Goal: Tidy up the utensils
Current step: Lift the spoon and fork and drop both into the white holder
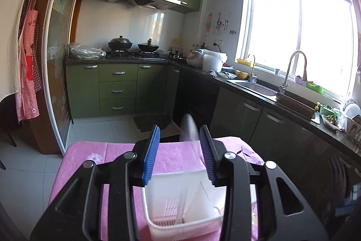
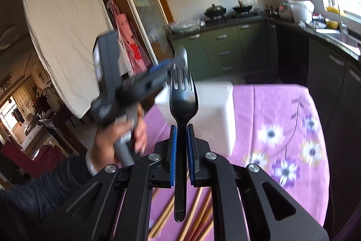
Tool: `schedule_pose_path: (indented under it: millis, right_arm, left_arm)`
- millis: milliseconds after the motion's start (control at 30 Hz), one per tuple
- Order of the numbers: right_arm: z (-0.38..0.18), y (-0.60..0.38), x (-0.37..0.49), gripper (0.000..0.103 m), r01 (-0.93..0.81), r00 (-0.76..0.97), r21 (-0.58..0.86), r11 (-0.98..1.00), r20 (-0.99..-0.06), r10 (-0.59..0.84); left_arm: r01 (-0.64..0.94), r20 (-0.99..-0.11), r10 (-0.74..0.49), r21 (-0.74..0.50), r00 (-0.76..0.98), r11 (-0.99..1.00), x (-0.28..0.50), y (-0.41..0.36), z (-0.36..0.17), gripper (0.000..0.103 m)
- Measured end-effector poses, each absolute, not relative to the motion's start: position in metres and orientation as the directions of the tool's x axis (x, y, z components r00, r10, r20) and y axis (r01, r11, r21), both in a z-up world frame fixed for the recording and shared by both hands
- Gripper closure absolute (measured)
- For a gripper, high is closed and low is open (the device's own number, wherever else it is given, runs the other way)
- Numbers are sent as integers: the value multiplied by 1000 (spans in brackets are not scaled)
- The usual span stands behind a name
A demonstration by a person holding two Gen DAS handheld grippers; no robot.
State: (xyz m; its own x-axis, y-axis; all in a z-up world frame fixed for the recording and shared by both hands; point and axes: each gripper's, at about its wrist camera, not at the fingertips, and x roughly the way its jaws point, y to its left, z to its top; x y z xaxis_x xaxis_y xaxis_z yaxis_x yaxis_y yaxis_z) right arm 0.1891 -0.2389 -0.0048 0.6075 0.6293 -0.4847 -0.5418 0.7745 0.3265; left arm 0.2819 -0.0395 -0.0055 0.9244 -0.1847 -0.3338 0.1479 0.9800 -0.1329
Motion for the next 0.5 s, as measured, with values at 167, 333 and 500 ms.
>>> schedule_pose_path:
  millis: [167, 333, 500]
  right_arm:
    - [30, -227, 224, 94, -532, 668, 323, 782, -407, 623]
    - [53, -209, 268, 94, -485, 752, 292, 824, -341, 564]
    - [49, -186, 308, 93, -406, 830, 197, 892, -329, 450]
  left_arm:
    - [139, -314, -182, -152, 932, 978, 256, -25, 9, 67]
    - [135, -297, -185, -183, 937, 974, 218, -7, 22, 66]
    - [134, -281, -177, -164, 943, 977, 185, 1, 24, 60]
